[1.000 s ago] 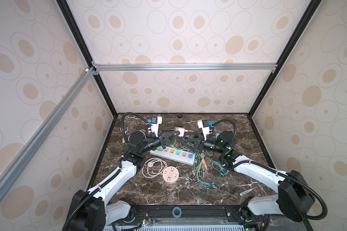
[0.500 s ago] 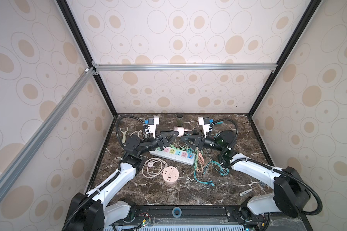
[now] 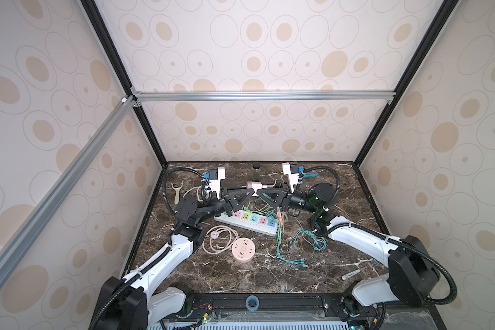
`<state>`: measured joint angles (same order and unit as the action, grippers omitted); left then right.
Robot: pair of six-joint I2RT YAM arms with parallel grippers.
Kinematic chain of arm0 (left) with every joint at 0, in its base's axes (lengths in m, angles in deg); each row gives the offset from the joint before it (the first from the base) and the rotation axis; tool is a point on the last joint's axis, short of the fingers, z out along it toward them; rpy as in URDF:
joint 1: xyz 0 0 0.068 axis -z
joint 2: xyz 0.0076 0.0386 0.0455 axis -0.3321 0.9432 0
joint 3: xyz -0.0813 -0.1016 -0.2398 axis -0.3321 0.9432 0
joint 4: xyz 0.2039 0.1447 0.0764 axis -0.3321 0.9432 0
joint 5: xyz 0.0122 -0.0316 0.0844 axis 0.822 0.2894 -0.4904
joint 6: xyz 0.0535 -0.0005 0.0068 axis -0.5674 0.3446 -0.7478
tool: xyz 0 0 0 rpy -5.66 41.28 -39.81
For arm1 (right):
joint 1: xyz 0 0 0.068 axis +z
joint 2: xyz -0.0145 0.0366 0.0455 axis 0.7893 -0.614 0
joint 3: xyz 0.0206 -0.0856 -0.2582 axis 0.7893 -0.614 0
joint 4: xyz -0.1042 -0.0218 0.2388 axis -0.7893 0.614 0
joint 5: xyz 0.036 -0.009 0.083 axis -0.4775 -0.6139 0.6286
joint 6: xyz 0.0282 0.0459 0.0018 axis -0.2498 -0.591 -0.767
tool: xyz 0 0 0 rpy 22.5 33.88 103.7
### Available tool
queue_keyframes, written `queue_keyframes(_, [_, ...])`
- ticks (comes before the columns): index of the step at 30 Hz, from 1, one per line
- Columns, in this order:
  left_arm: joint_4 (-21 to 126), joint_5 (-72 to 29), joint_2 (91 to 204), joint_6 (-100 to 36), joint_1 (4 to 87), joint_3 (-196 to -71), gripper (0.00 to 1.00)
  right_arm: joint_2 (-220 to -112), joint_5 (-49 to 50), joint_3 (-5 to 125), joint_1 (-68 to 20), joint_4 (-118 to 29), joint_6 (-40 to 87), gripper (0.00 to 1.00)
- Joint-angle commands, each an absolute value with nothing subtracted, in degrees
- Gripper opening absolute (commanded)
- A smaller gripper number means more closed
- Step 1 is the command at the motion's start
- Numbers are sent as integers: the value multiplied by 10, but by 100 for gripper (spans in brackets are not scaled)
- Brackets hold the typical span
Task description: Insert the plug
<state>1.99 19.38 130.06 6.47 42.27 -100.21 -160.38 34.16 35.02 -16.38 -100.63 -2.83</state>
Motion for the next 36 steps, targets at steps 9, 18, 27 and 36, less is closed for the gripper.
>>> queue_keyframes(9, [-28, 221, 1292, 82, 425, -994, 0, -1609, 356, 380, -156, -1046, -45, 48])
queue_keyframes(18, [-40, 218, 1293, 85, 425, -991, 0, -1615, 365, 385, -148, -1046, -43, 42])
queue_keyframes(27, [-37, 213, 1291, 76, 425, -987, 0, -1615, 369, 386, -147, -1046, -42, 30])
queue_keyframes(36, [85, 174, 1257, -12, 424, -989, 26, -1588, 356, 386, -148, -963, 6, 19])
